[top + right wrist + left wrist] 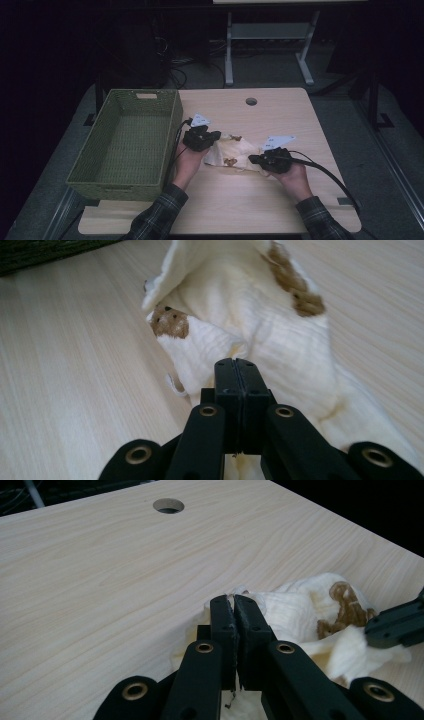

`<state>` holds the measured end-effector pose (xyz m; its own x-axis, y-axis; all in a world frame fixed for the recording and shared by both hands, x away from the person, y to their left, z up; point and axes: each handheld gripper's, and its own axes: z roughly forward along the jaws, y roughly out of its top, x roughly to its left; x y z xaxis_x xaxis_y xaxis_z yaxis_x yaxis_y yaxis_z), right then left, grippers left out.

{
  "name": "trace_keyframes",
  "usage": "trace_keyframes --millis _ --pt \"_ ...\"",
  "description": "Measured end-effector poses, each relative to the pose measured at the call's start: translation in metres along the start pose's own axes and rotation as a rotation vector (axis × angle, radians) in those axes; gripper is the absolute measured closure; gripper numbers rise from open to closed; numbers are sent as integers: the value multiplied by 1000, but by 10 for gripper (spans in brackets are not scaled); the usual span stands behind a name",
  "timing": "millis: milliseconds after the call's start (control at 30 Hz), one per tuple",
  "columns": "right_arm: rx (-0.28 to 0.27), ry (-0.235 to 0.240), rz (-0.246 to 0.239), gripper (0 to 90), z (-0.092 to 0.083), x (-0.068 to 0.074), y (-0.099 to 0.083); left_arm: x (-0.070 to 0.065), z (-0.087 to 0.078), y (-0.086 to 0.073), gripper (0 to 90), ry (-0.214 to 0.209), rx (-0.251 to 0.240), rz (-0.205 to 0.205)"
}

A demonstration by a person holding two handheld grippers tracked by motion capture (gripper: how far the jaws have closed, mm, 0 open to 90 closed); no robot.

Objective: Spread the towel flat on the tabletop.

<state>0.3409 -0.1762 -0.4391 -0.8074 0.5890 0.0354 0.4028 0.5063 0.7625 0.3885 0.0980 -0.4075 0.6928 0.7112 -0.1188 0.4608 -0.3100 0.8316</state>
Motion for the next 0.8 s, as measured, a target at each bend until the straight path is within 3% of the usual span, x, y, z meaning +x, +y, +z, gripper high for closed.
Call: trace_keyframes --millis 333,467,633,800 --pt "-7 -67 49 894 -45 -21 -31 -3 -4 -4 872 1 7 -4" --pt "-8 -105 97 896 -68 -36 -49 -3 -6 -7 872 -2 14 -13" --pt "-7 -137 136 896 -88 -46 -69 -3 -8 -11 872 4 37 -17" --pt "4 -144 158 895 -97 -49 -82 -7 -7 -21 864 7 87 -23"
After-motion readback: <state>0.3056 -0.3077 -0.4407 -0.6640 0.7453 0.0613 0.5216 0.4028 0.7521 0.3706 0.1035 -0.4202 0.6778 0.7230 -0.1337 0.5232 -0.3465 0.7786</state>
